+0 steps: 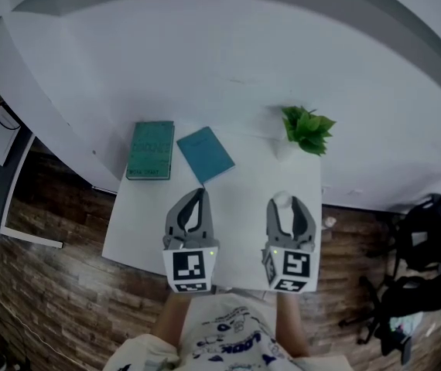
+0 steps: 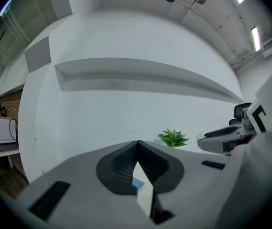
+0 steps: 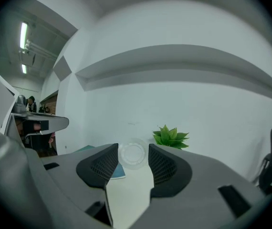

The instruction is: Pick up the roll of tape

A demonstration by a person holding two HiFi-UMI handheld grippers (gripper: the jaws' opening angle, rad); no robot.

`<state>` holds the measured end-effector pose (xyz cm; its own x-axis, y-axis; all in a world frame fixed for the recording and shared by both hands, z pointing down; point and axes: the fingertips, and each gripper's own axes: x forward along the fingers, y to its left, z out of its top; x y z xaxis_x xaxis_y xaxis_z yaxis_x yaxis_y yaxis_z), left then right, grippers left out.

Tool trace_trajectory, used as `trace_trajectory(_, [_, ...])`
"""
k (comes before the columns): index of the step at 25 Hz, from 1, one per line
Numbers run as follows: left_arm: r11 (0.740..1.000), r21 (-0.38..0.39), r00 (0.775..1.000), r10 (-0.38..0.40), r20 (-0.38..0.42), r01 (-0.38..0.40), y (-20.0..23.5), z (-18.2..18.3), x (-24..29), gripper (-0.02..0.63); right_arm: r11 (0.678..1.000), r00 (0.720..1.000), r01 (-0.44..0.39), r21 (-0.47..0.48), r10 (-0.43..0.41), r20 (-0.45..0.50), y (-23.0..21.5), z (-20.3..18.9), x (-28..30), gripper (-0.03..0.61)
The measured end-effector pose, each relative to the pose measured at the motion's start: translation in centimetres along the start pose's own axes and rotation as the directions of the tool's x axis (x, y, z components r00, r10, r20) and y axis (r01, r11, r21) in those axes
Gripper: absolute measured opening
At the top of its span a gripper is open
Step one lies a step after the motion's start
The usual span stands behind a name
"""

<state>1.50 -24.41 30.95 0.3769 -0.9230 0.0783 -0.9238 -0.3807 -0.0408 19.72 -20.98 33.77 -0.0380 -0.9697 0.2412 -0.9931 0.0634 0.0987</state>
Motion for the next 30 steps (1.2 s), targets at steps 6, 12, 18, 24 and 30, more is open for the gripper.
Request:
trace_trajectory(6, [0.999, -0.036, 1.000, 0.007, 0.016, -0.007, 0.1, 0.5, -0.3, 0.002, 1.000, 0.991, 0.012, -0.010, -0.010, 0.130, -0.1, 1.9, -0.6, 0.195])
trace_trajectory(12, [1.000, -0.031, 1.000, 0.008, 0.022, -0.007, 0.2, 0.7, -0.4, 0.002, 1.000, 0.984, 0.017, 0.007, -0.018, 0.179, -0.2, 2.3, -1.0, 0.195])
trace_trajectory(18, [1.000, -0.016, 1.000, 0.002, 0.021, -0.002, 0.6, 0.6, -0.2, 0.002, 1.000, 0.994, 0.021, 0.006, -0.021, 0.111, 0.0, 1.8, -0.6, 0.195])
trace_trajectory(24, [1.000, 0.010, 1.000, -0.005, 0.016, 0.005, 1.0, 0.2, -0.1, 0.002, 0.999, 0.987, 0.029, 0.013, -0.031, 0.155, 0.0, 2.2, -0.3, 0.195])
trace_trajectory(30, [1.000, -0.031, 1.000, -0.001, 0.011, 0.002, 1.1, 0.1, 0.0, 0.002, 0.999, 0.987, 0.033, 0.009, -0.034, 0.159, -0.1, 2.0, -0.1, 0.195])
